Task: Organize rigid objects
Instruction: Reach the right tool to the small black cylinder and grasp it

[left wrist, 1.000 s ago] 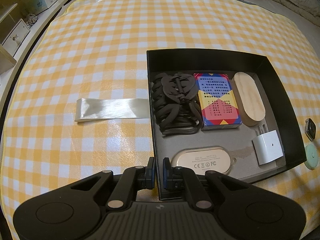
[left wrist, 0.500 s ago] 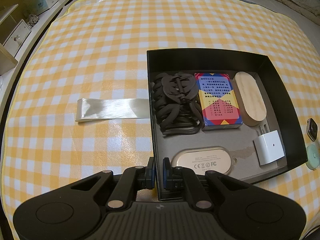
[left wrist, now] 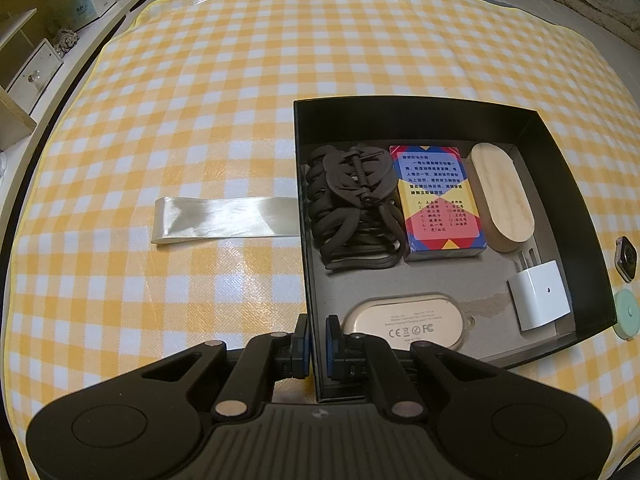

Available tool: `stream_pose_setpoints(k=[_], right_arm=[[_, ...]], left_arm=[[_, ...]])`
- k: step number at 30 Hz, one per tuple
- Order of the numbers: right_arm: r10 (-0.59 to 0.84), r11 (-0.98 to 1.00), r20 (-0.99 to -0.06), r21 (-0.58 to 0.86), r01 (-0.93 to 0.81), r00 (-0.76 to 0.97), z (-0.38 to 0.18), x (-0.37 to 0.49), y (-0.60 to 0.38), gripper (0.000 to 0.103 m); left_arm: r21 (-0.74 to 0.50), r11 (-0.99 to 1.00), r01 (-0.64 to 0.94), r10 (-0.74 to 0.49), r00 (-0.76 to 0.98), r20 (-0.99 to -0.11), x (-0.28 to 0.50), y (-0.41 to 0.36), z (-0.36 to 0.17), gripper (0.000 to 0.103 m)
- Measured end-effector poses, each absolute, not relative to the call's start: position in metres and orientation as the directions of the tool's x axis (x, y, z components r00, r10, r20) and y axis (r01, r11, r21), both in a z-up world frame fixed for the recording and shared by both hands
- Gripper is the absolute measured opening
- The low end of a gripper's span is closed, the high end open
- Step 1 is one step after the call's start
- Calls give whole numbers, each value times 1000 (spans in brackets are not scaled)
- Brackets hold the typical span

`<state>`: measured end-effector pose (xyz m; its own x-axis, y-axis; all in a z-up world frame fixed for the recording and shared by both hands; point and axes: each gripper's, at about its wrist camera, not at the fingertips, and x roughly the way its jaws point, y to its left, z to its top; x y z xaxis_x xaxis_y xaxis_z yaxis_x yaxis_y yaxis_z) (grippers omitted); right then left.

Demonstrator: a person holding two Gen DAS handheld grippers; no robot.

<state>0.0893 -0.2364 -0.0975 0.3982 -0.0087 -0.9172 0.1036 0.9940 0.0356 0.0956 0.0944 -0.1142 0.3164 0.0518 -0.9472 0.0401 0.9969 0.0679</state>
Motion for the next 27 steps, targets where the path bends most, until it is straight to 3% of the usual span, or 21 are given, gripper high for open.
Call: stream_pose_setpoints(k=[5,8,16,19,23,27], right_arm=[[-62,998,-924,-45,52,377,-110,89,-227,37],[-113,994,-932,-110,27,344,-118,84,-222,36],[-92,995,-943,-99,-6,319,-108,58,-228,36],[-60,998,-948,-62,3,312,-107,54,-231,40],[-51,999,-950,-53,4,309,-111,58,-235,59],[-52,998,-953,-58,-12,300,-117,64,-237,64]], left_arm=[[69,997,41,53,317,-947,96,95,-115,7],[69,997,41,52,317,-947,96,93,-114,7],[69,997,44,52,317,-947,95,99,-114,7],[68,997,43,51,317,-947,95,98,-114,7],[72,996,44,54,318,-946,95,100,-114,7],[70,997,43,53,318,-947,95,96,-114,7]])
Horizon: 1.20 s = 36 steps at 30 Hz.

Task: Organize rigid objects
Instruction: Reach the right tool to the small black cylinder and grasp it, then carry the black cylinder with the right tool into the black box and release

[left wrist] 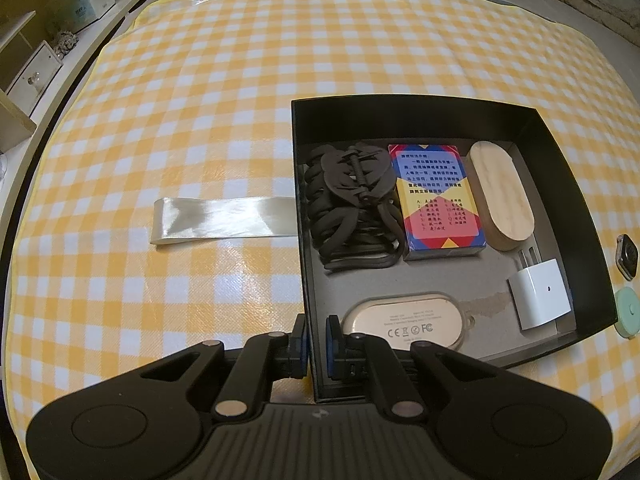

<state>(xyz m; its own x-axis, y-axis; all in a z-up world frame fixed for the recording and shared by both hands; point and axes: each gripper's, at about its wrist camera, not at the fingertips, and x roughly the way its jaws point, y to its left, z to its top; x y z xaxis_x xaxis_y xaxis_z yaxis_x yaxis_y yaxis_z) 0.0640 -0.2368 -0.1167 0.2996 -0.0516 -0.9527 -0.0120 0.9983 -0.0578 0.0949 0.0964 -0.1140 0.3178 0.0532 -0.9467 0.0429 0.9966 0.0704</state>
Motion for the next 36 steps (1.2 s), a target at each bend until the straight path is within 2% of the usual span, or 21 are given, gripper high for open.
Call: stream_pose_setpoints(k=[3,4,10,15,20,26,31,36], right_arm=[[-84,994,-958,-99,-41,274,-126,66,-233,55],[-101,991,-960,-119,-54,262,-128,66,-231,48],[-150,974,-942,-194,-120,301,-121,61,-222,45],[-119,975,-910,-183,-125,397,-94,62,-213,45],[-33,962,-864,-164,-220,503,-63,66,-183,45],[125,850,-813,-207,-485,568,-38,68,-112,45],[269,684,-811,-218,-696,519,-33,62,-54,45],[331,522,-836,-224,-823,437,-34,61,-8,45]], left_arm=[[70,997,43,53,317,-947,95,96,-114,7],[70,997,43,52,317,-947,95,97,-114,7],[72,996,43,54,317,-947,95,95,-114,7],[73,996,44,55,318,-946,95,95,-114,7],[84,995,52,63,323,-944,93,96,-112,8],[97,993,74,67,331,-941,94,96,-113,8],[104,990,97,65,339,-938,91,94,-116,8],[93,990,110,50,339,-939,90,96,-116,8]])
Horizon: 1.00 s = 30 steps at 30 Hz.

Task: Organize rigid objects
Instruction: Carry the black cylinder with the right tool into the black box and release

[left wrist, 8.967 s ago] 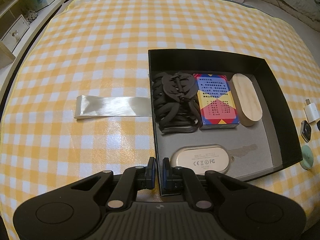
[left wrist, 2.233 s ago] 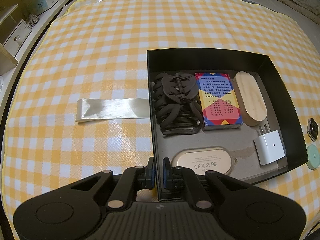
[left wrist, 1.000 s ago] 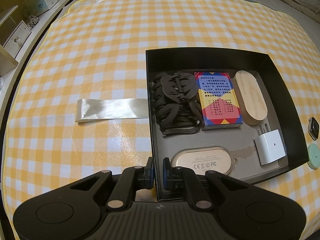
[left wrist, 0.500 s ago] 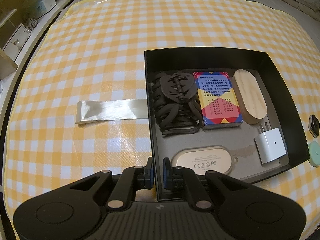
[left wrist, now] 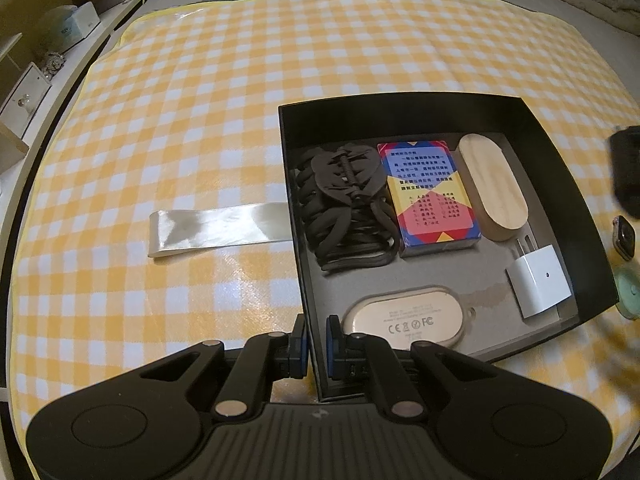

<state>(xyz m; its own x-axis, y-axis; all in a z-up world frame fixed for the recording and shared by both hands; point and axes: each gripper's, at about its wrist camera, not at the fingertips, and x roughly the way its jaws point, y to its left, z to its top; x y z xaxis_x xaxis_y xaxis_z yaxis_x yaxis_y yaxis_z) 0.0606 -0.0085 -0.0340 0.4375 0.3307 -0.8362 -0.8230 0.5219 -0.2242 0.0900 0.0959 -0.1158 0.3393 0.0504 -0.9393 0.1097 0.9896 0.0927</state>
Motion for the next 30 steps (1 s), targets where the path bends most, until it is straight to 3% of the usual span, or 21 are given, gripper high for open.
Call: stream_pose_setpoints(k=[16,20,23,30], right_arm=[[367,164,-921,-74,-984,131,-72,80,53,45],[365,153,-929,-2,-988,59,-80,85,57,48],[367,189,-930,49,-981,24,-83,93,58,64],[397,266,-918,90,-960,24,-77,101,52,62]], left_arm=[[49,989,142,-1,335,-942,89,119,-112,8],[45,988,145,-6,334,-943,87,125,-111,8],[44,988,146,-7,332,-943,89,125,-112,9],[43,988,145,-7,333,-943,88,123,-112,9]])
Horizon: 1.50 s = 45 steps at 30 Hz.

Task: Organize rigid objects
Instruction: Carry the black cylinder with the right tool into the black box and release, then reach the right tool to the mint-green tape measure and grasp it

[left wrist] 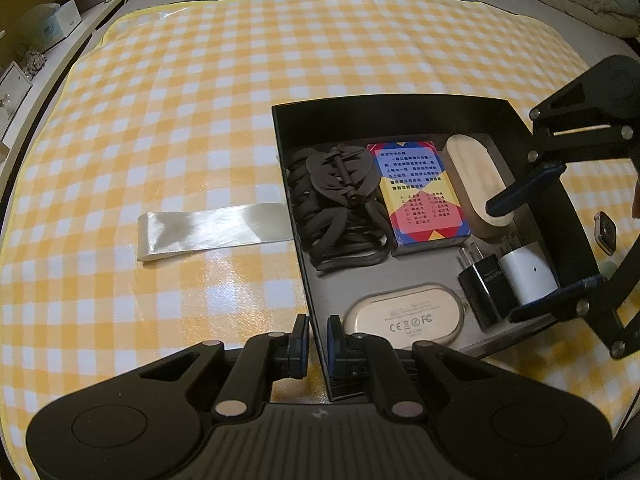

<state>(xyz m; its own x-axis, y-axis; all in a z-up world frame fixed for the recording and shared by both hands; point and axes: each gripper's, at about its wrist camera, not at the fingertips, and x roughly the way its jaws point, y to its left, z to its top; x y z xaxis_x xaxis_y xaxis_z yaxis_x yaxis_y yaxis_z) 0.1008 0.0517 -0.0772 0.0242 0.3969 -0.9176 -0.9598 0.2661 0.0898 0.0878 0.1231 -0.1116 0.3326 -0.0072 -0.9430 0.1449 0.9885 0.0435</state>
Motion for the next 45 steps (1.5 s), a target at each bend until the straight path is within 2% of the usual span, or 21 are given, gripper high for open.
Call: stream_pose_setpoints(k=[6,17,18,20,27,30,35,45], right_arm=[[404,310,-913,82,-947,53,-72,96,46,62],[409,511,-895,64,-857,177,-50,84,27,66],[409,526,-892,59,-848,191,-49,82,26,67],[411,583,-880,52,-810,239,-44,78,20,77],[396,692,-851,30,-721,345,-28,60,5,79],[399,738,-833,44,-673,383,-18,51,-4,85],[406,798,-792,65,-599,456,-4,38,-17,103],[371,867,-753,71,-493,544,4,16,-39,103]], left_arm=[[38,989,145,-12,333,-943,89,122,-112,9],[45,991,123,2,330,-944,91,113,-114,9],[46,992,120,4,330,-944,92,111,-114,9],[49,992,117,7,330,-944,93,107,-114,8],[54,994,98,19,326,-945,95,103,-112,8],[58,994,97,23,327,-945,96,101,-112,8],[63,994,92,30,328,-944,96,100,-112,8],[79,993,85,47,330,-943,97,95,-114,8]])
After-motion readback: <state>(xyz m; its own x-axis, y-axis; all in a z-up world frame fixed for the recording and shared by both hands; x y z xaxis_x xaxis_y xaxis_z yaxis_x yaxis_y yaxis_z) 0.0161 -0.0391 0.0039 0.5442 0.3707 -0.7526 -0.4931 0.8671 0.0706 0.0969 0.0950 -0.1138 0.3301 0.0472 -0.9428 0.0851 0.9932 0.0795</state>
